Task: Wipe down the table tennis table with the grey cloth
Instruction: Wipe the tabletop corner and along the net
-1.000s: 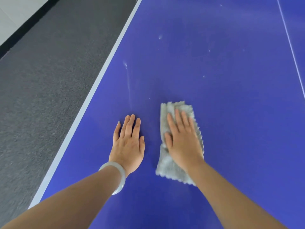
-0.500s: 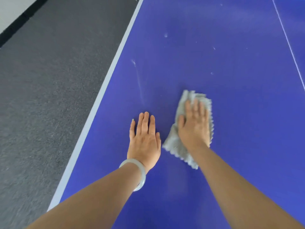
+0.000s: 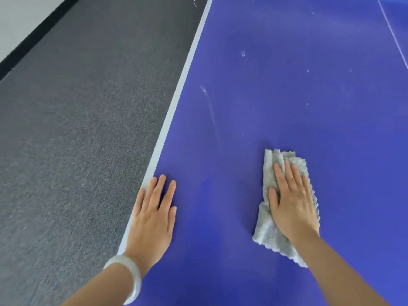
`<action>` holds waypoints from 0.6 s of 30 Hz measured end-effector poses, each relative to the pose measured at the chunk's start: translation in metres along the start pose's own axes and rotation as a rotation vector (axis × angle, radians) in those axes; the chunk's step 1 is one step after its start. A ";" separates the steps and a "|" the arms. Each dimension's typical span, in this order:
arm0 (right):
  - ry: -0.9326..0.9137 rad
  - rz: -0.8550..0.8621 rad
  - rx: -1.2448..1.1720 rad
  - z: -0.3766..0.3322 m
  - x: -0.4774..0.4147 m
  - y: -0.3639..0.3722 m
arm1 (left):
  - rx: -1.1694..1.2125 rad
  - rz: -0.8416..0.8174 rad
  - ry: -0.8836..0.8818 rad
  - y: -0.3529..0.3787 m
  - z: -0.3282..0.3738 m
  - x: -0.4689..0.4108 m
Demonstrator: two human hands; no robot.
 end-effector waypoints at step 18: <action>-0.197 -0.019 0.076 -0.025 0.007 0.009 | -0.089 -0.028 -0.015 0.009 0.001 0.000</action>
Point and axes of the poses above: each hand's wrist, its own x-axis away from the middle knuckle, its own y-axis out of the palm, z = x × y, the point moved 7 cm from there along -x, towards the middle knuckle, and after that the axes turned 7 degrees about -z, right-handed, at the moved point
